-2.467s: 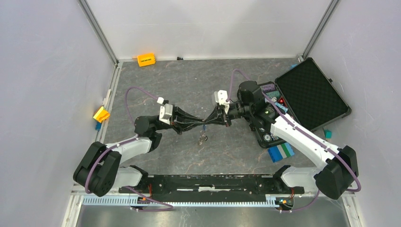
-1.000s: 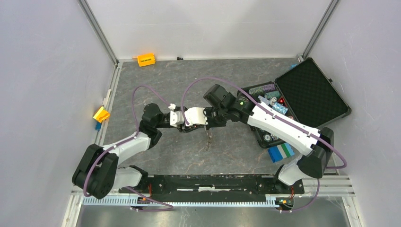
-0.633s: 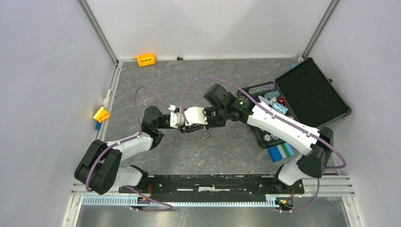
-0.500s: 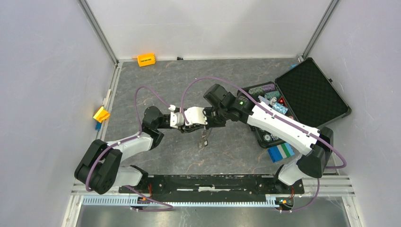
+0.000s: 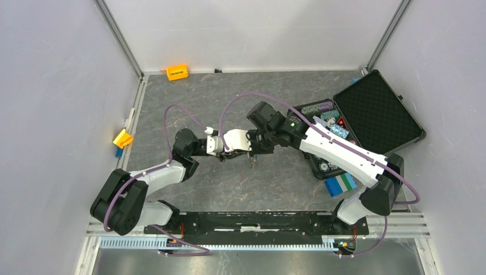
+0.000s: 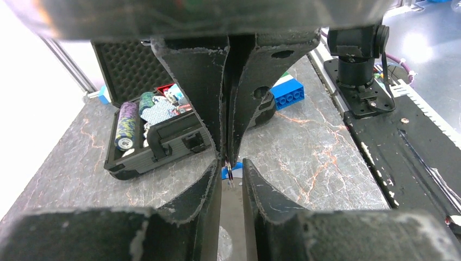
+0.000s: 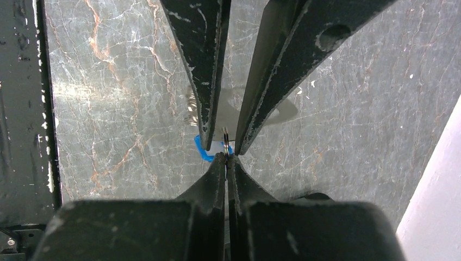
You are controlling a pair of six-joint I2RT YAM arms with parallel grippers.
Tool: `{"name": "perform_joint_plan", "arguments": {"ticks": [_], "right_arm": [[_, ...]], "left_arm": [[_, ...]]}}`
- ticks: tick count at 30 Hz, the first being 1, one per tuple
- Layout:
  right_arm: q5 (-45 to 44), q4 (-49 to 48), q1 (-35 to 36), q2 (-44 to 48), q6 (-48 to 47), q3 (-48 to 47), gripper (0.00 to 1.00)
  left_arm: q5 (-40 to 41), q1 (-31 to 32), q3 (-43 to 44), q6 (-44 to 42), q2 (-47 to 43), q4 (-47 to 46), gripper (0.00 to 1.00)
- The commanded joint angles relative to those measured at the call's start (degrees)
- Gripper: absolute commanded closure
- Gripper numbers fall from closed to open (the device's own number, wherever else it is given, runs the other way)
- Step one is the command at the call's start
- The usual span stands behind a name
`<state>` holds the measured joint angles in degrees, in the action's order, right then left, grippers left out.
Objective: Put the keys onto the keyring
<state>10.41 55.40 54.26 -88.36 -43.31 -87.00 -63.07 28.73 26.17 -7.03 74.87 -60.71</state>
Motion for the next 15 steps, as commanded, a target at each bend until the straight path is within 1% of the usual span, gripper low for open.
{"name": "perform_joint_plan", "arguments": {"ticks": [1,15], "right_arm": [[1.52,-2.27,0.25,0.2,0.86,-2.23,1.0],[2.75,-2.59,0.26,0.73,1.19,-2.03,1.0]], "left_arm": [[0.58,0.65,1.05,-0.51,0.4,2.41,0.73],[0.59,1.24,1.76,0.29,1.34,2.42,0.74]]}}
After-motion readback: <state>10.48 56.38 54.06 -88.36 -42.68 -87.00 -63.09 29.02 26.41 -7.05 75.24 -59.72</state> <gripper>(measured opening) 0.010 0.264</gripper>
